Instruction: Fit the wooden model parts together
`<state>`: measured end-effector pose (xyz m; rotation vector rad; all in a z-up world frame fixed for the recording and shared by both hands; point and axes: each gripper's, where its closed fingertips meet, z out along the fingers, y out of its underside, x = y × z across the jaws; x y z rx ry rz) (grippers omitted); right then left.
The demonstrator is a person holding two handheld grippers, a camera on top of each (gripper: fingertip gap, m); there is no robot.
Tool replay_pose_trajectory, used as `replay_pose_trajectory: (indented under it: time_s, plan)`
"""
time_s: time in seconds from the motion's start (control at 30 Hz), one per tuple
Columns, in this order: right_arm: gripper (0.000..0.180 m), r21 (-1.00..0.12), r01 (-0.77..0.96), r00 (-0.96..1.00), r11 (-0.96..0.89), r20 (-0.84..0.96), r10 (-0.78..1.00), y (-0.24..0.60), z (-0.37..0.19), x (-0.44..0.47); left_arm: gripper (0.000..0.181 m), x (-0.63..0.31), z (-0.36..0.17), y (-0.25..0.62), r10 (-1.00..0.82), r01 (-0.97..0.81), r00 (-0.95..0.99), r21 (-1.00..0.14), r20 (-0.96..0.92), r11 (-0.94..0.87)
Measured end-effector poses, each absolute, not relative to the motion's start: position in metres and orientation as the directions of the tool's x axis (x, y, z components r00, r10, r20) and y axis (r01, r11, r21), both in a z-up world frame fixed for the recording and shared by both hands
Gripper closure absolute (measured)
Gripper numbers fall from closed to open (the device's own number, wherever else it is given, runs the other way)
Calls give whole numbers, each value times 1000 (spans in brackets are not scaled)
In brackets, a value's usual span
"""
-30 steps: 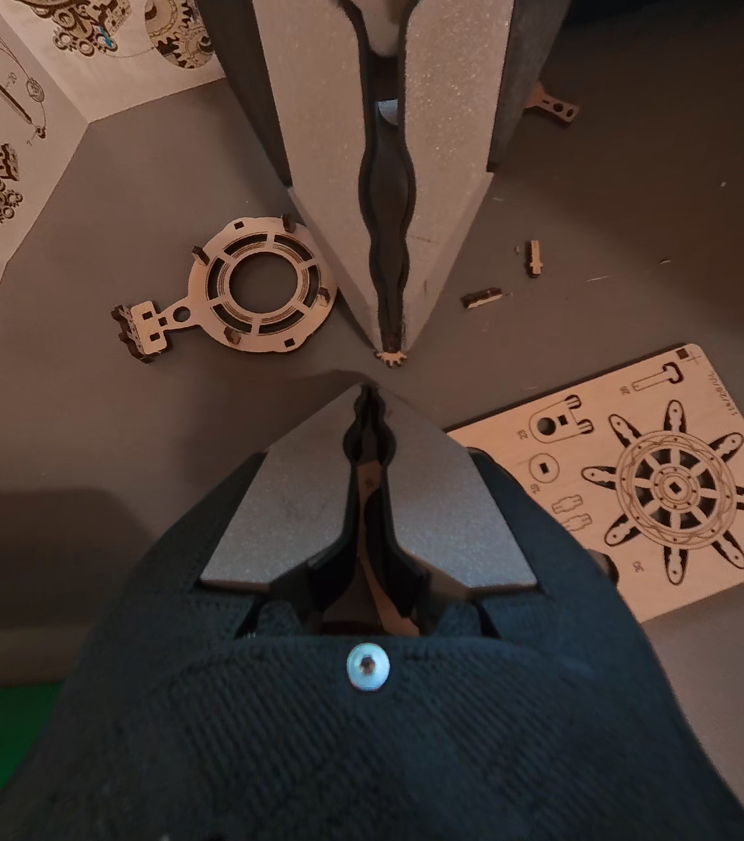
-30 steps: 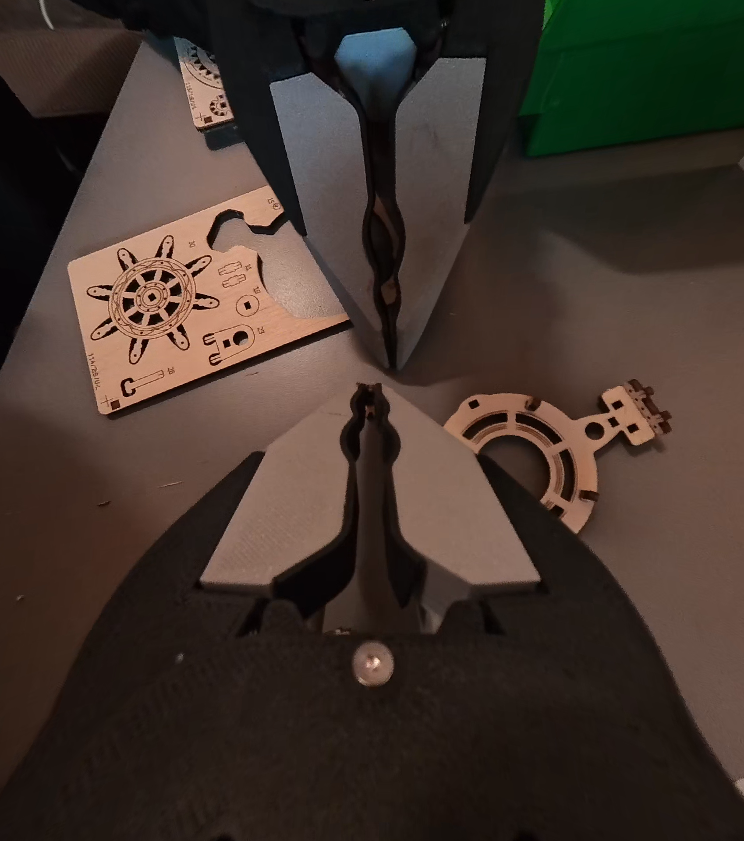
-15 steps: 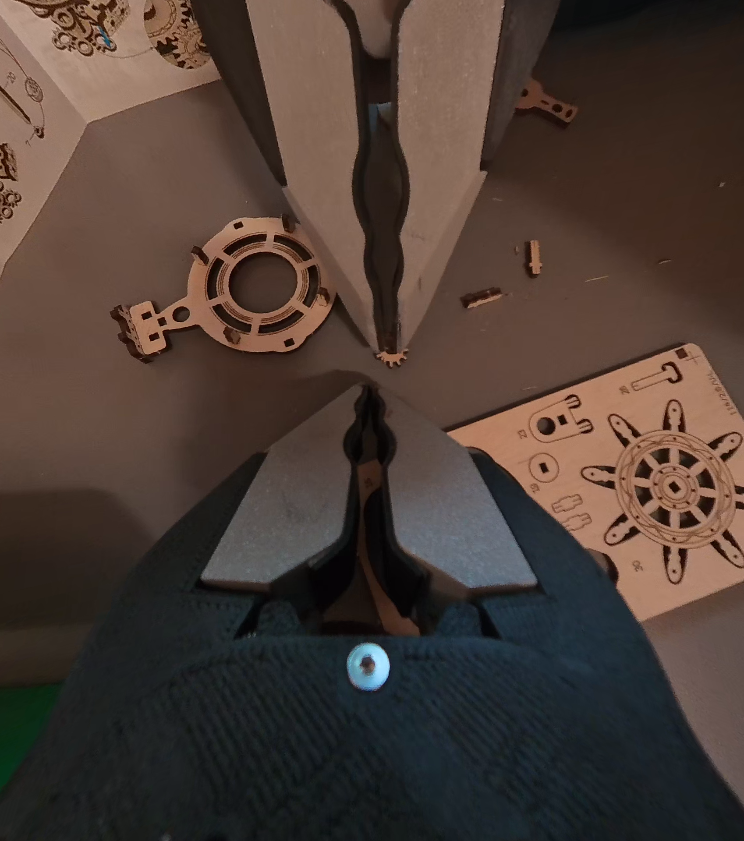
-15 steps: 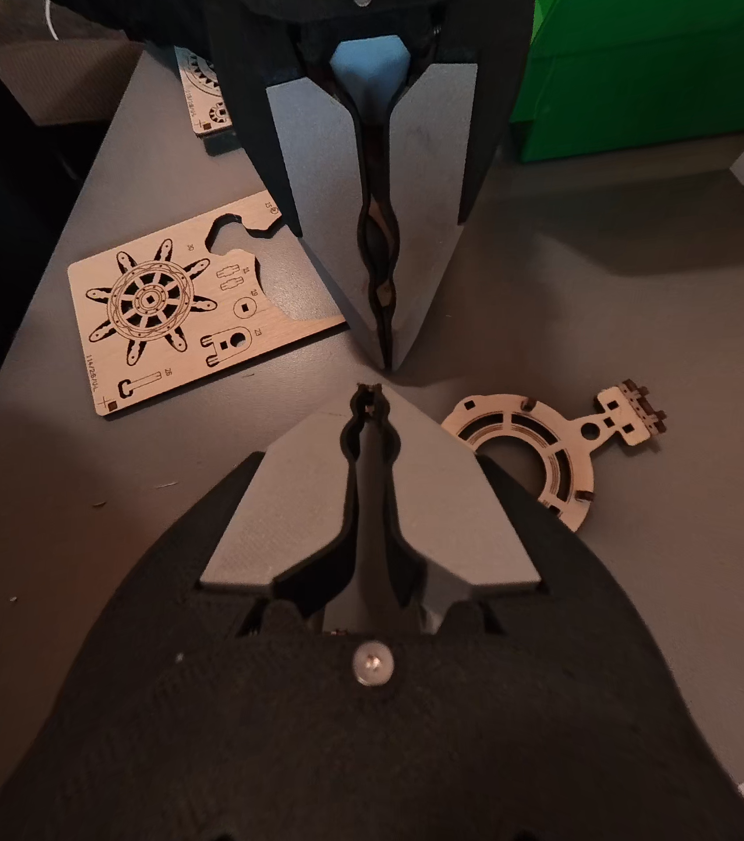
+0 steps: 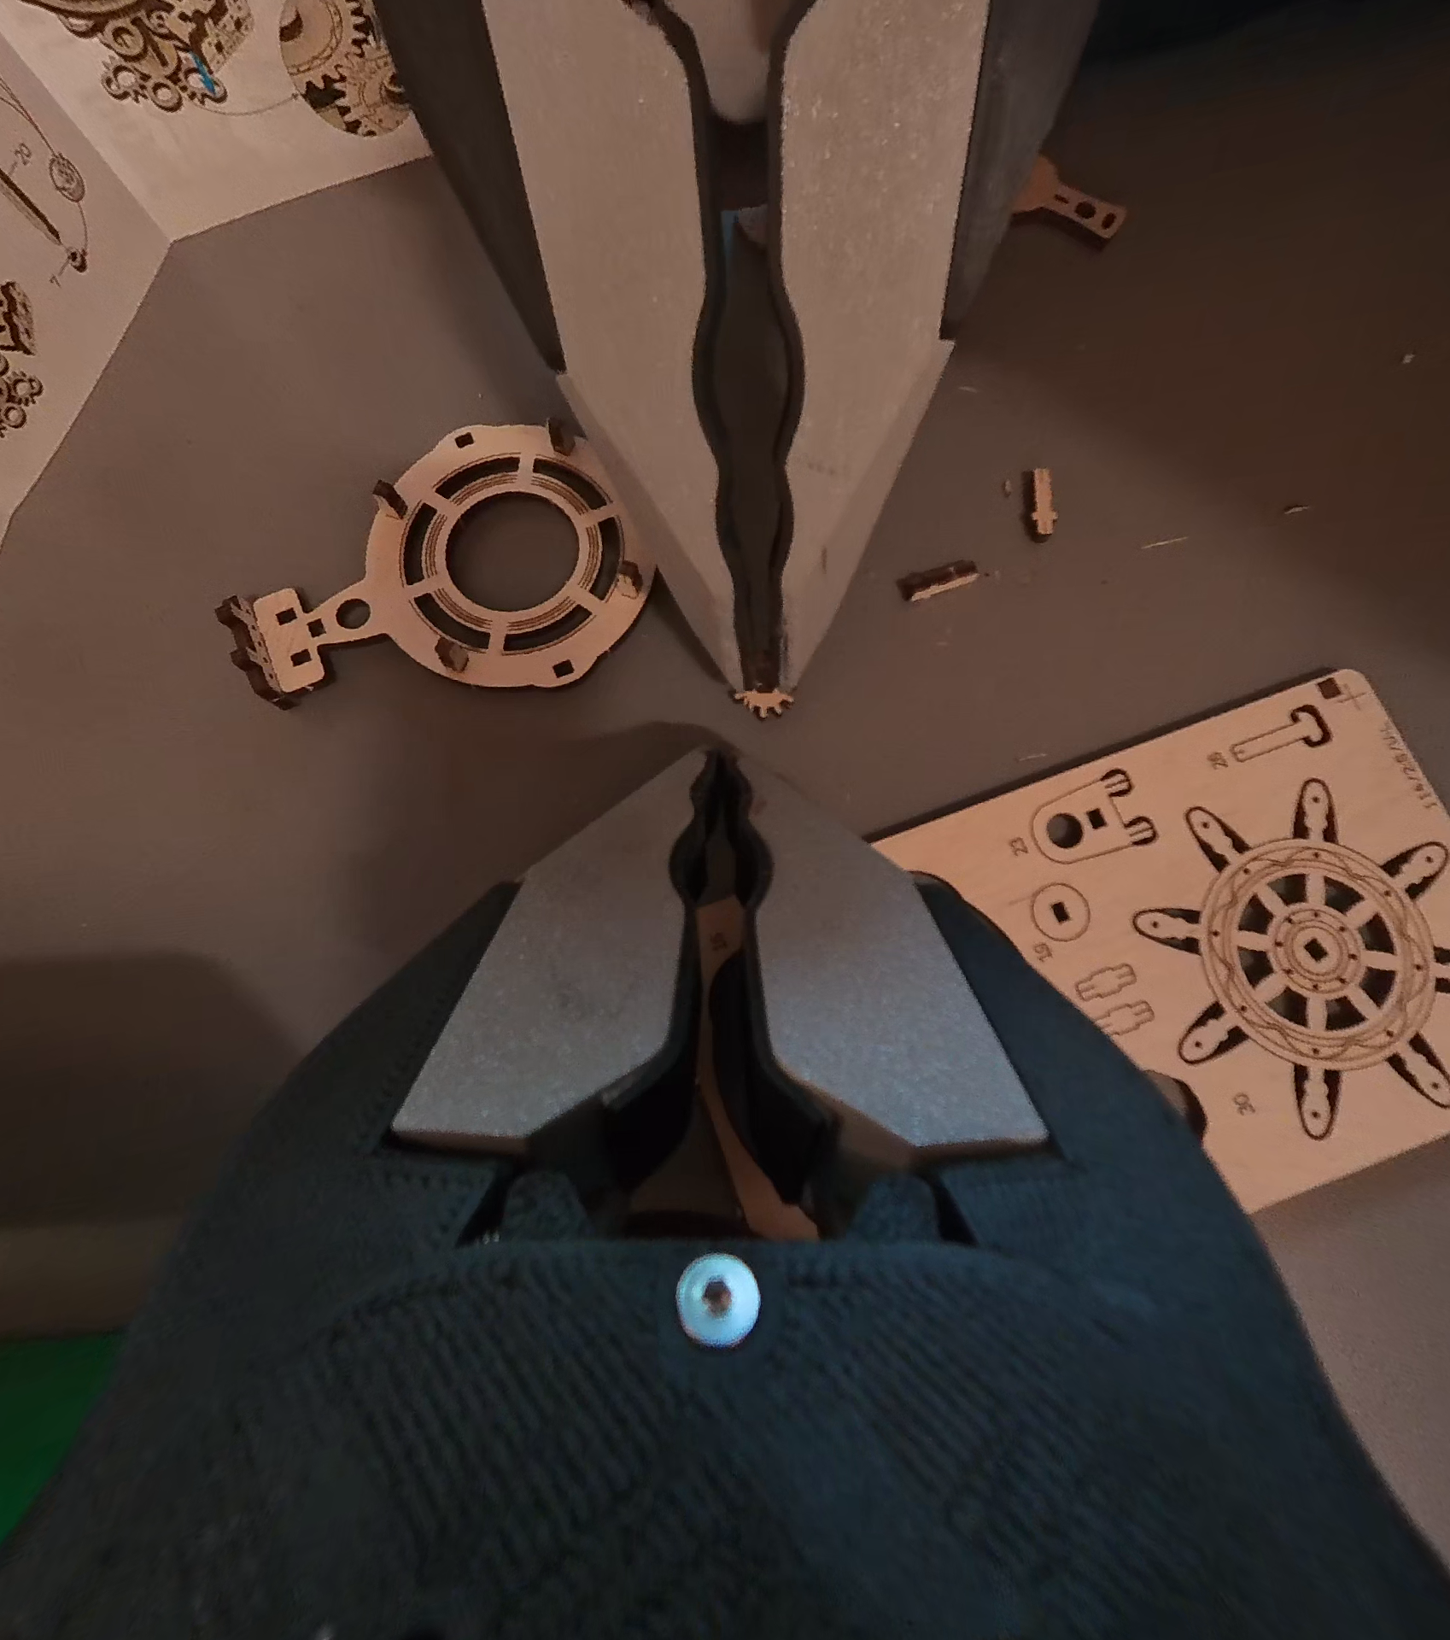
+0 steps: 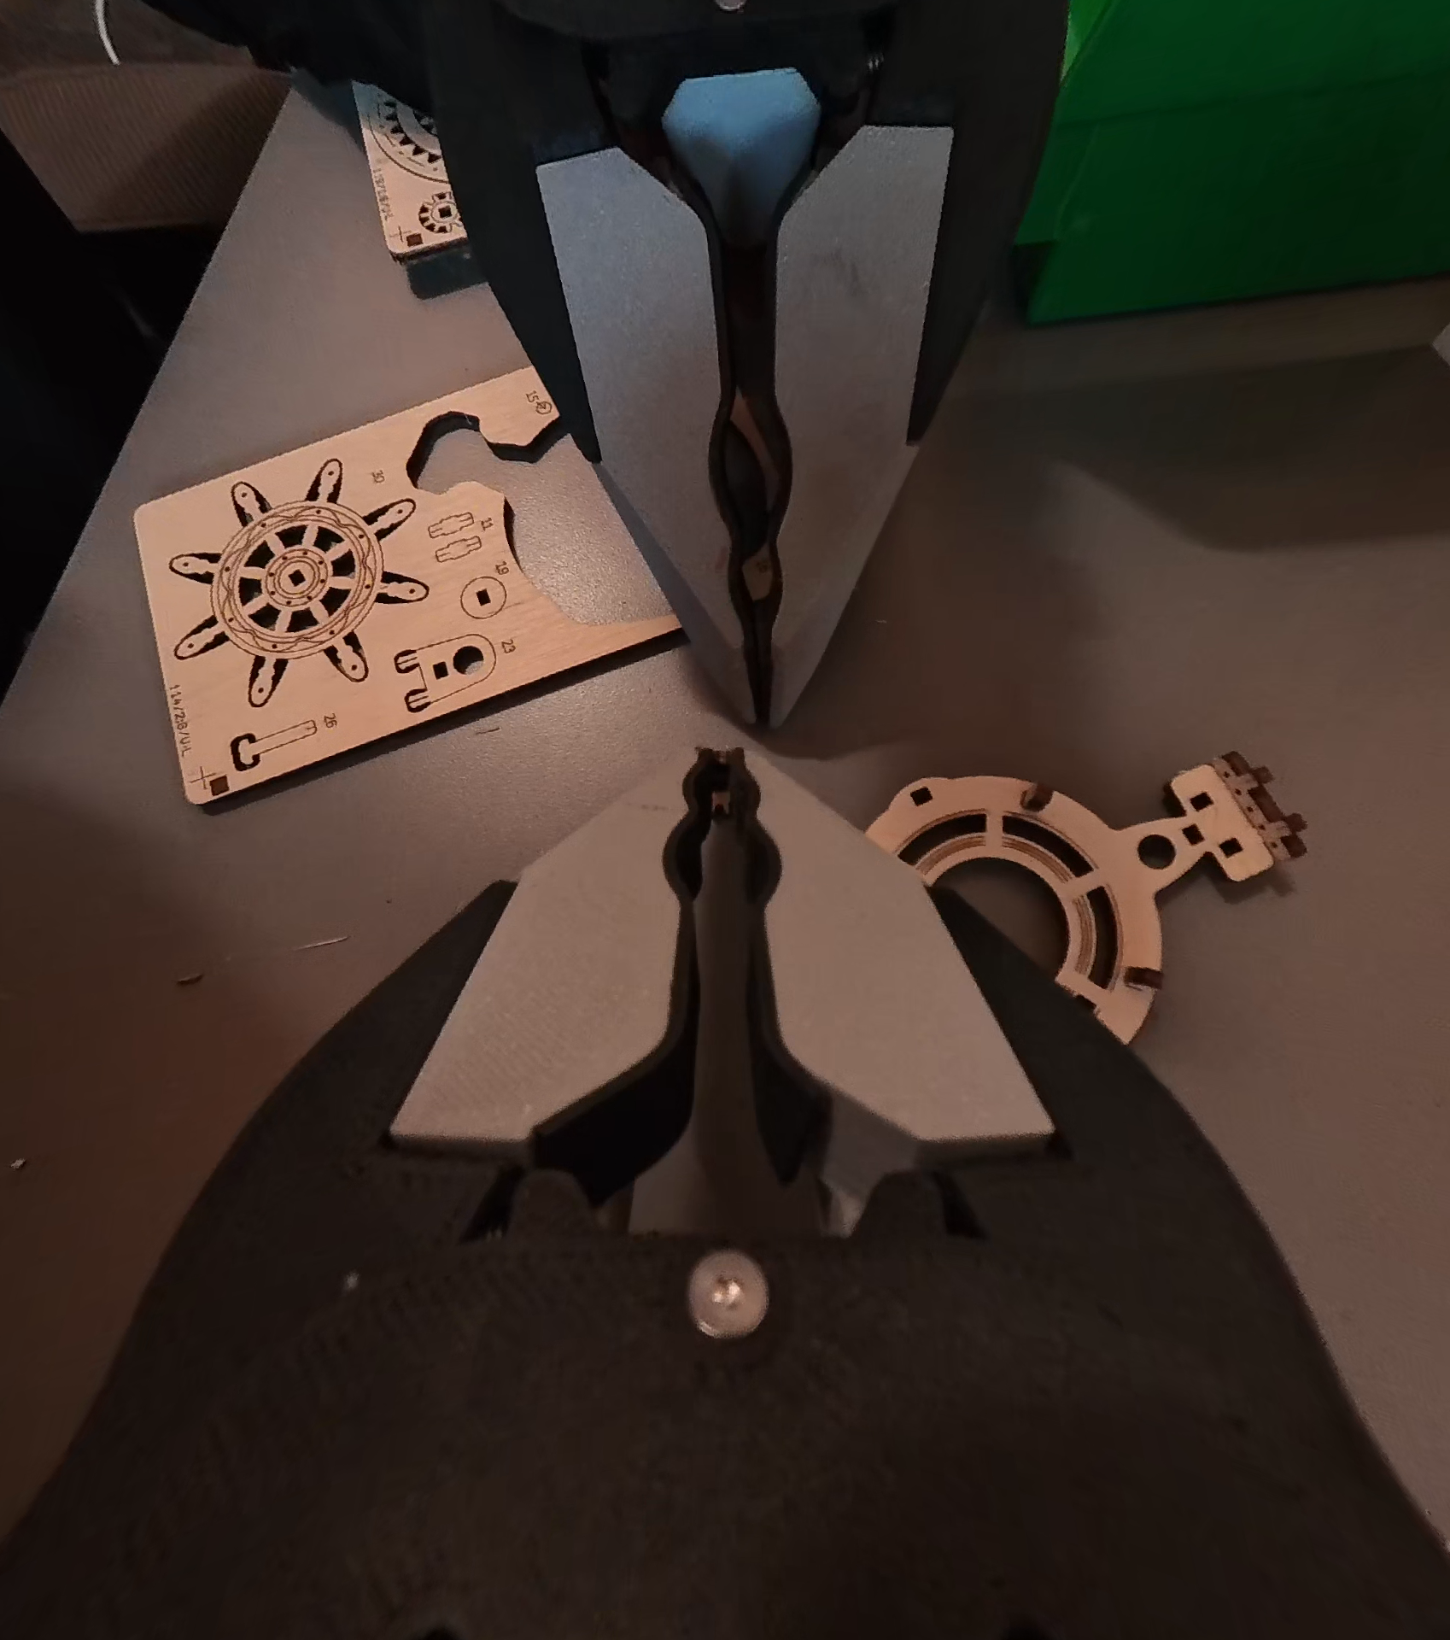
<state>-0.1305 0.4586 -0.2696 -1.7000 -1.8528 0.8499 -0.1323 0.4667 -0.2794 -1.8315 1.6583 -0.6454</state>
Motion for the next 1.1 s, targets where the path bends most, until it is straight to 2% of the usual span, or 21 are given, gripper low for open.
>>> replay_pose_trajectory:
  time_s: [0.03,0.33,0.5,0.83,0.97,1.1]
  plan:
    - [179,-721,692,-110,34,-59,992,459,-270,-130,181,-132,-279,467,-993,-713,110,-699,-29,-59]
    - [180,-719,693,-117,53,-40,992,460,-270,-130,181,-134,-278,467,-994,-714,107,-698,-30,-56]
    - [179,-733,679,-103,38,-44,994,460,-271,-129,181,-125,-256,461,-996,-635,85,-771,-9,-48]
    - [179,-734,679,-56,20,-25,998,461,-272,-128,180,-119,-261,459,-996,-646,79,-763,-50,-13]
    - [179,-738,675,-56,8,-41,998,461,-272,-128,171,-117,-247,461,-995,-582,102,-811,5,-64]
    - [179,-732,681,-50,1,-46,998,461,-272,-128,161,-113,-258,461,-993,-613,114,-787,1,-71]
